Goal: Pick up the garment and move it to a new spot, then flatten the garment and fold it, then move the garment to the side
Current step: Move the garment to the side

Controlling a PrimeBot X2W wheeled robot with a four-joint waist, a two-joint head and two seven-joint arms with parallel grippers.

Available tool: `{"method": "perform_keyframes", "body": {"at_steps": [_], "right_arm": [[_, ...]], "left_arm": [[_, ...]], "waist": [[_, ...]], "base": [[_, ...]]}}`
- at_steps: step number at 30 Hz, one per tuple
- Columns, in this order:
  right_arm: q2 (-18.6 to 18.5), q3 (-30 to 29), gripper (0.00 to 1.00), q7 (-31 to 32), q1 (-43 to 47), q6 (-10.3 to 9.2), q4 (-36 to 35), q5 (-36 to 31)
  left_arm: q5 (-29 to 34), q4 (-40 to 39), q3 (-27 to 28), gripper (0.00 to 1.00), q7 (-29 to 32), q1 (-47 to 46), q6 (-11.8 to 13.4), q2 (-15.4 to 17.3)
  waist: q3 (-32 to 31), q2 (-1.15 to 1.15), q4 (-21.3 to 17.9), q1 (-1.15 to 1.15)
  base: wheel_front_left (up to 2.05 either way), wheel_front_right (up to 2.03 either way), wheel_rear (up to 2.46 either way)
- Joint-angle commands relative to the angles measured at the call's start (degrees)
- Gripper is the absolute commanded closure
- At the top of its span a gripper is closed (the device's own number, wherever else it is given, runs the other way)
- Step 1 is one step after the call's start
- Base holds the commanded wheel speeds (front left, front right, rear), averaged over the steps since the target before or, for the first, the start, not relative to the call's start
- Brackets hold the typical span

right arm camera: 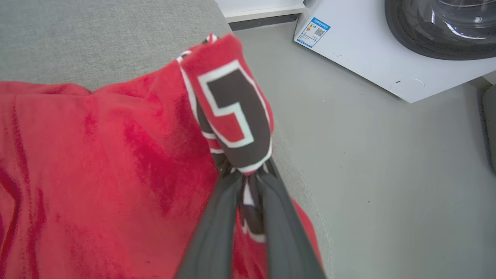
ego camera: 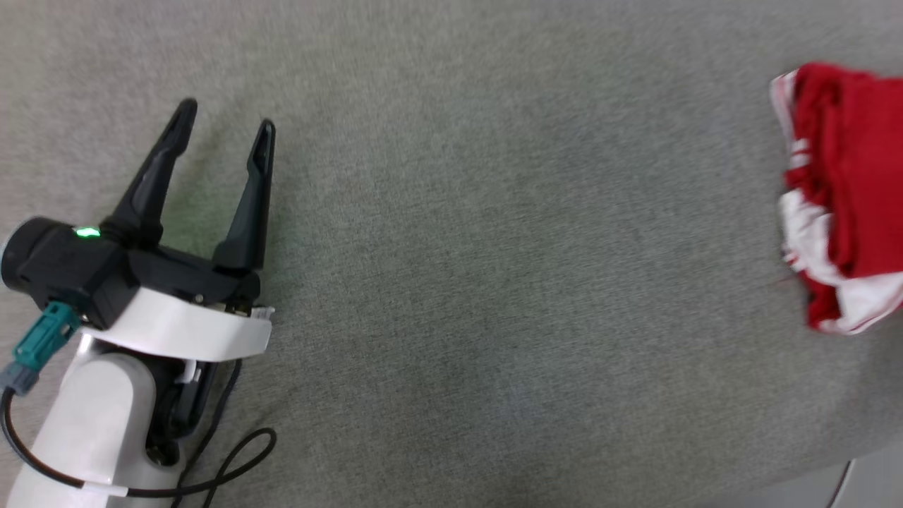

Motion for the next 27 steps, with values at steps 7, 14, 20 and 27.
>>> {"method": "perform_keyframes", "body": {"at_steps": [7, 14, 20, 27], "right_arm": [[2.9, -7.0, 0.9, -3.2, -5.5, -0.06, 0.7, -6.4], [5.9, -10.5, 0.0, -10.3, -6.0, -0.06, 2.0, -12.3], [9.1, -12.8, 0.0, -18.5, -4.3, -0.06, 0.3, -17.2], [12.1, -10.1, 0.0, -30.0, 1.1, -0.06, -0.4, -16.8]], "left_arm": [[0.7, 0.6, -1.2, 0.0, -0.2, -4.2, -1.2, 0.4], [0.0, 3.6, -2.2, 0.0, -1.7, -4.5, -1.5, -0.8], [-1.2, 7.3, -1.7, 0.0, -3.6, -1.7, -0.7, -2.1], [-2.7, 11.4, -0.7, 0.0, -5.4, 3.3, 0.6, -4.7]], "waist": [[6.3, 0.0, 0.7, -0.02], [4.9, 0.0, 1.8, -0.02], [0.2, 0.0, 2.7, -0.02], [-7.7, 0.0, 4.3, -0.02]], "base": [[0.0, 0.0, 0.0], [0.0, 0.0, 0.0], [0.0, 0.0, 0.0], [0.0, 0.0, 0.0]]}}
